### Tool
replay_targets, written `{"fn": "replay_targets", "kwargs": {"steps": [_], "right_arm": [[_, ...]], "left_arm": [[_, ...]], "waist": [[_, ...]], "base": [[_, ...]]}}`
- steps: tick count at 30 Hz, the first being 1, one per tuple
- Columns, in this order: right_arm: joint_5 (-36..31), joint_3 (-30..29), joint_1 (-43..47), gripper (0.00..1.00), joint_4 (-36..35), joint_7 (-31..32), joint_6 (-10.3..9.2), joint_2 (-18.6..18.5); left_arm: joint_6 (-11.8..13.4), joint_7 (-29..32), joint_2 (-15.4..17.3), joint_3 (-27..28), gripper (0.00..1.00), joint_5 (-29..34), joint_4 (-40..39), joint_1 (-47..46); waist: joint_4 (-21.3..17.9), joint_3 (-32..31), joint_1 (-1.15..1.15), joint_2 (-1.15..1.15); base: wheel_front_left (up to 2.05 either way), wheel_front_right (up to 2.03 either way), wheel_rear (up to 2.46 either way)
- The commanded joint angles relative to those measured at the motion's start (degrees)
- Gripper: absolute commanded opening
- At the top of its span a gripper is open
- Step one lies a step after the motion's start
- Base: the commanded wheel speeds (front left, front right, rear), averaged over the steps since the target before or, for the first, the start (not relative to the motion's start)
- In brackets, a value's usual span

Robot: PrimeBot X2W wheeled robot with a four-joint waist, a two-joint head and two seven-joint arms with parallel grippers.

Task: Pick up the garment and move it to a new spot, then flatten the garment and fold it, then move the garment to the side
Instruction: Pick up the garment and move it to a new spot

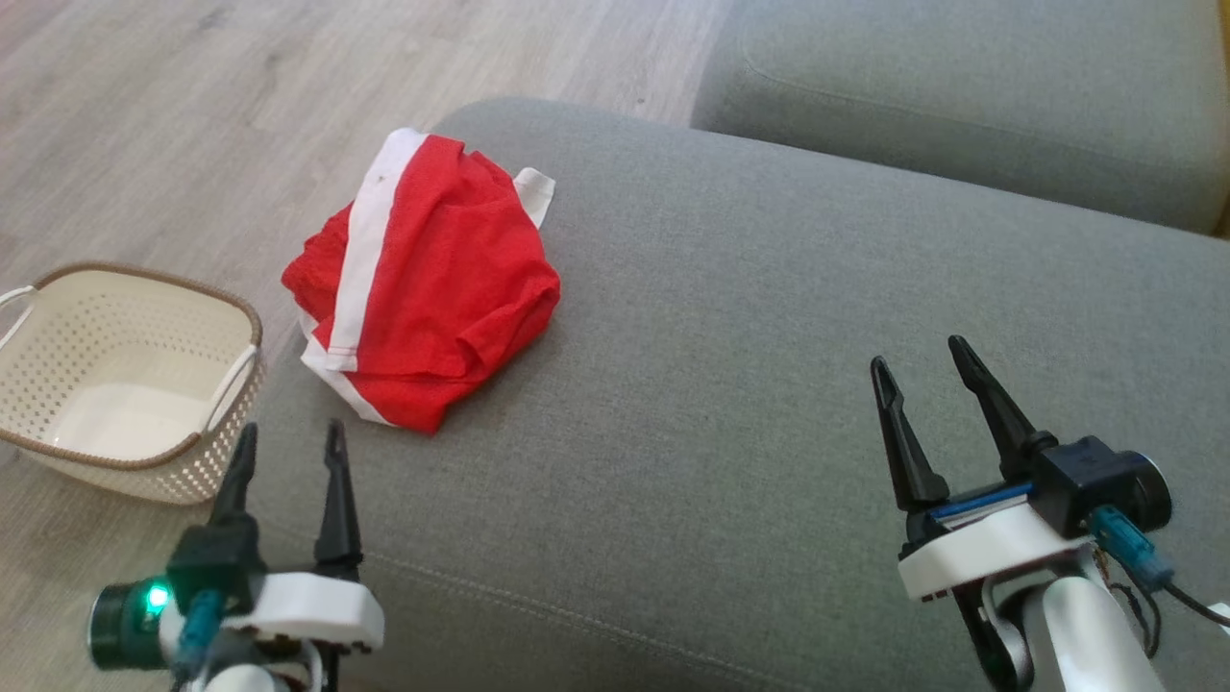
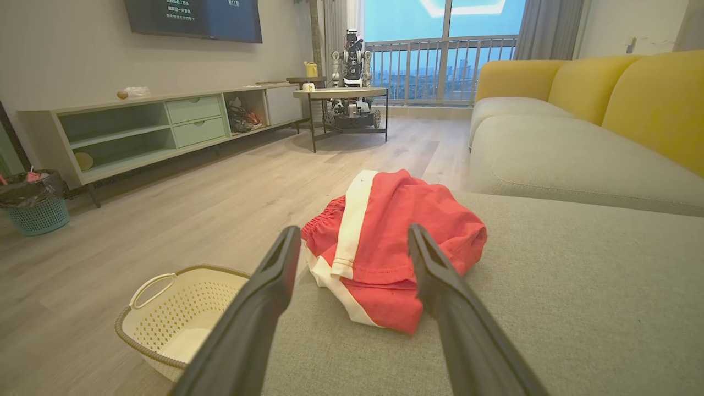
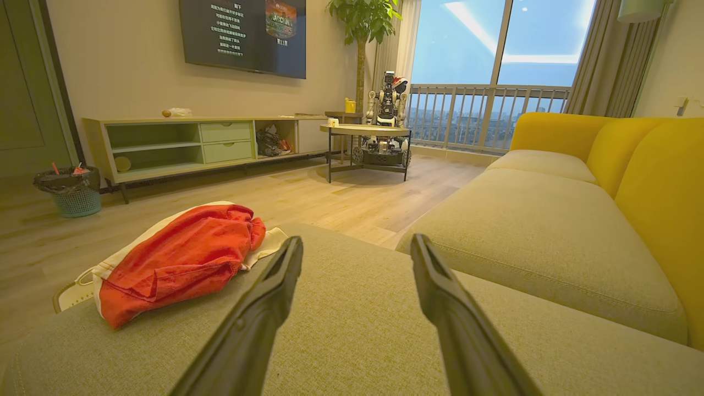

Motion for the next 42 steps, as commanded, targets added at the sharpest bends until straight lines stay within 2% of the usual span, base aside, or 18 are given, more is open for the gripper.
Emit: {"fn": "replay_targets", "kwargs": {"steps": [1,5,10,15,20,25,27,32,34,37,38,39,40,41,42], "right_arm": [[0.10,1.26,-1.14,1.00,-2.06,-0.51,-0.01,-0.64],[-0.49,1.02,-1.61,1.00,-2.37,-0.51,-0.01,-0.64],[-2.63,0.64,-3.30,1.00,-3.42,-0.51,-0.01,-0.64],[-5.56,-0.27,-6.00,1.00,-5.57,-0.51,-0.01,-0.64],[-6.91,-1.16,-9.39,1.00,-8.14,-0.51,-0.01,-0.64],[-8.12,-1.05,-11.30,1.00,-10.15,-0.48,-0.01,-0.64],[-9.00,-0.42,-12.14,1.00,-10.86,-0.29,-0.01,-0.64],[-9.20,-0.09,-13.17,1.00,-11.65,-0.11,-0.01,-0.64],[-9.24,0.20,-13.34,1.00,-11.73,-0.13,-0.01,-0.64],[-9.37,0.71,-13.36,1.00,-11.87,-0.18,-0.01,-0.64],[-9.37,0.87,-13.37,1.00,-11.90,-0.21,-0.01,-0.64],[-9.37,0.96,-13.36,1.00,-11.89,-0.23,-0.01,-0.64],[-9.42,1.01,-13.35,1.00,-11.85,-0.25,-0.01,-0.64],[-9.45,1.00,-13.33,1.00,-11.80,-0.26,-0.01,-0.64],[-9.45,0.98,-13.30,1.00,-11.74,-0.28,-0.01,-0.64]], "left_arm": [[-0.26,-0.70,-0.26,2.80,1.00,-0.69,-1.96,-2.77],[-1.40,-0.70,-0.29,4.10,1.00,-1.71,-1.58,-3.72],[-4.74,-0.70,0.96,6.02,1.00,-2.89,-0.14,-7.94],[-10.27,-0.70,4.35,6.01,1.00,-3.84,4.86,-15.46],[-13.15,2.41,8.32,6.56,1.00,-7.62,11.43,-25.04],[-14.22,8.71,12.99,5.64,1.00,-11.22,18.75,-34.99],[-14.41,12.53,15.25,4.55,1.00,-13.28,24.27,-40.37],[-14.50,18.77,17.88,1.20,1.00,-16.02,32.90,-47.45],[-14.50,19.63,19.32,-1.16,1.00,-15.14,35.55,-49.28],[-14.51,19.84,19.71,-2.58,1.00,-15.65,39.64,-51.23],[-14.51,20.12,19.80,-2.96,0.74,-15.84,41.11,-51.68],[-14.51,20.34,19.90,-3.36,0.42,-15.98,42.43,-52.04],[-14.51,20.41,19.91,-3.59,0.17,-16.19,43.72,-52.39],[-14.51,20.35,19.86,-3.90,0.00,-16.40,44.84,-52.67],[-14.51,20.27,19.79,-4.64,0.00,-16.50,45.67,-52.81]], "waist": [[-0.45,0.55,0.00,0.00],[-1.22,1.99,0.00,0.00],[-3.17,6.14,0.00,0.00],[-5.19,11.54,0.00,0.00],[-8.06,16.91,0.00,0.00],[-10.22,21.07,0.00,0.00],[-11.42,22.98,0.00,0.00],[-12.99,25.26,0.00,0.00],[-13.55,25.73,0.00,0.00],[-14.12,26.00,0.00,0.00],[-14.30,26.00,0.00,0.00],[-14.45,25.97,0.00,0.00],[-14.56,25.91,0.00,0.00],[-14.65,25.83,0.00,0.00],[-14.73,25.71,0.00,0.00]], "base": [[0.00,0.00,0.00],[0.00,0.00,0.00],[0.00,0.00,0.00],[0.00,0.00,0.00],[0.00,0.00,0.00],[0.00,0.00,0.00],[0.00,0.00,0.00],[0.00,0.00,0.00],[0.00,0.00,0.00],[0.00,0.00,0.00],[0.00,0.00,0.00],[0.00,0.00,0.00],[0.00,0.00,0.00],[0.00,0.00,0.00],[0.00,0.00,0.00]]}}
